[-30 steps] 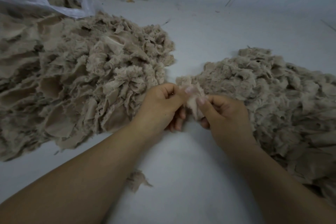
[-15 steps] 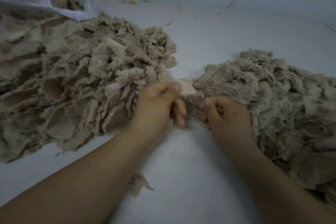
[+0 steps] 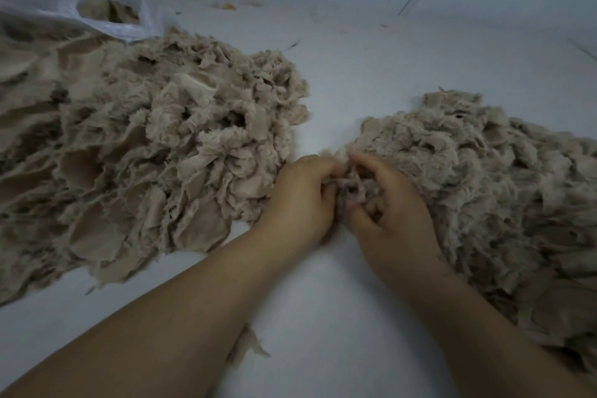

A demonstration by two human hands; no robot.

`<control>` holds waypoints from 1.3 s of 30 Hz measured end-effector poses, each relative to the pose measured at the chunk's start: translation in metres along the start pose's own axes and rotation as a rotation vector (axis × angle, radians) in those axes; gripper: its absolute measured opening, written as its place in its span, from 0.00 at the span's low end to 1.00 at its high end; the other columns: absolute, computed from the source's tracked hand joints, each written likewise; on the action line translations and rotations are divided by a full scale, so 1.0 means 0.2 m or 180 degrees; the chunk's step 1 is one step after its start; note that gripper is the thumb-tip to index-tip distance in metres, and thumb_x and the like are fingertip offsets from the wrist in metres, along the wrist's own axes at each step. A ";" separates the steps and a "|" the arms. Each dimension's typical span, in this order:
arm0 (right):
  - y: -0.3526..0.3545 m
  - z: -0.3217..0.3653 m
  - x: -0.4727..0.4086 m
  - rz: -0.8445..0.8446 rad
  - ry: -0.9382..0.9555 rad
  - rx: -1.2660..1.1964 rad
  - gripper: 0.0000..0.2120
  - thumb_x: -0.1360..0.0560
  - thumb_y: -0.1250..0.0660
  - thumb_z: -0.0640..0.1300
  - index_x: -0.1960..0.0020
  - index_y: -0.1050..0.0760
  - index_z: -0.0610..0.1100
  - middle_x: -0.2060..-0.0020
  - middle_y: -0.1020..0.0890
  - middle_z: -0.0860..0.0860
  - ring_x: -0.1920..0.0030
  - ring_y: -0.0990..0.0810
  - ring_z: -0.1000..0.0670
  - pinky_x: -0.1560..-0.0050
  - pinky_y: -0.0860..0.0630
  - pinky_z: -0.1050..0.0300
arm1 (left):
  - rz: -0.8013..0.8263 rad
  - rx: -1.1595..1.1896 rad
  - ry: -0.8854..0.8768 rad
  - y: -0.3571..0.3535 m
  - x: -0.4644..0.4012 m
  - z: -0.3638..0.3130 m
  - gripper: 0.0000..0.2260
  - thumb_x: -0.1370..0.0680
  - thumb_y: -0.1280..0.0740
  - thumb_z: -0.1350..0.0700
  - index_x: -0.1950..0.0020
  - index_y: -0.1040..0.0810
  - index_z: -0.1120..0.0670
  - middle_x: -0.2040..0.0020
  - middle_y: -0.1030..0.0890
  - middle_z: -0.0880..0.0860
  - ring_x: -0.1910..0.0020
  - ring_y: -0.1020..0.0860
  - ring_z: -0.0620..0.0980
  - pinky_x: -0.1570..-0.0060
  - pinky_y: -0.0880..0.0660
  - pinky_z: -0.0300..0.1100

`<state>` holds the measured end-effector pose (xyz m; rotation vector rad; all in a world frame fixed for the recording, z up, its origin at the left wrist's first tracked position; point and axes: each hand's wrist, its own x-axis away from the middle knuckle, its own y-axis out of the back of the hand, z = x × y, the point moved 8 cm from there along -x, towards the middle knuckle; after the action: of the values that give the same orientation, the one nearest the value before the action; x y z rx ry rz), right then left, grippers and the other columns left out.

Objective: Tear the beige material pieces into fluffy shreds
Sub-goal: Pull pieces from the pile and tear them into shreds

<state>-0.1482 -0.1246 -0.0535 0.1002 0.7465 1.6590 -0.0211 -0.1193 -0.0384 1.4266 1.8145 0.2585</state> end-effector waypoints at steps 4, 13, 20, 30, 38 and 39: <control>-0.05 0.03 0.01 0.0462 0.0195 0.0083 0.36 0.33 0.41 0.39 0.25 0.32 0.54 0.51 0.25 0.68 0.55 0.26 0.71 0.50 0.33 0.78 | 0.0024 0.0483 -0.0104 0.01 0.02 -0.04 0.06 0.28 0.32 0.68 0.58 0.19 0.58 0.62 0.22 0.49 0.62 0.25 0.43 0.61 0.31 0.31; 0.01 0.03 -0.01 0.0025 0.0018 0.0277 0.16 0.34 0.35 0.46 0.49 0.20 0.56 0.65 0.22 0.66 0.62 0.23 0.68 0.62 0.32 0.77 | -0.0570 0.1272 0.0288 0.07 0.07 0.01 0.07 0.33 0.28 0.70 0.64 0.17 0.58 0.61 0.17 0.52 0.61 0.18 0.49 0.60 0.21 0.43; 0.05 -0.08 -0.02 -0.0166 -0.0515 -0.0011 0.09 0.31 0.41 0.50 0.59 0.22 0.55 0.74 0.23 0.57 0.72 0.28 0.59 0.68 0.29 0.57 | -0.0829 0.2234 0.0751 0.12 0.09 0.08 0.08 0.33 0.32 0.69 0.68 0.20 0.57 0.64 0.18 0.52 0.69 0.19 0.53 0.68 0.21 0.46; 0.01 -0.09 -0.03 0.0472 -0.1337 -0.1924 0.07 0.19 0.37 0.37 0.51 0.21 0.38 0.73 0.20 0.45 0.79 0.25 0.52 0.80 0.30 0.63 | -0.0529 0.2350 0.0593 0.08 0.07 0.05 0.11 0.31 0.29 0.75 0.60 0.17 0.60 0.60 0.17 0.54 0.59 0.18 0.46 0.54 0.23 0.38; 0.00 -0.07 -0.02 0.0755 -0.1172 -0.1541 0.08 0.24 0.29 0.43 0.62 0.20 0.45 0.73 0.18 0.47 0.76 0.23 0.56 0.78 0.32 0.67 | -0.0378 0.2645 0.0824 0.03 0.07 0.06 0.15 0.29 0.31 0.76 0.50 0.22 0.57 0.57 0.19 0.57 0.60 0.19 0.49 0.58 0.21 0.43; 0.00 -0.08 -0.03 0.0688 -0.1172 -0.1506 0.11 0.23 0.30 0.40 0.63 0.20 0.46 0.75 0.20 0.49 0.79 0.26 0.57 0.80 0.34 0.69 | -0.0420 0.2754 0.0905 0.03 0.07 0.07 0.15 0.28 0.31 0.75 0.50 0.22 0.57 0.57 0.19 0.58 0.60 0.19 0.50 0.57 0.20 0.44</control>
<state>-0.1553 -0.1363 -0.0643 0.1482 0.0574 1.9113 -0.0075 -0.1101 -0.0504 1.8853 2.3904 -0.4804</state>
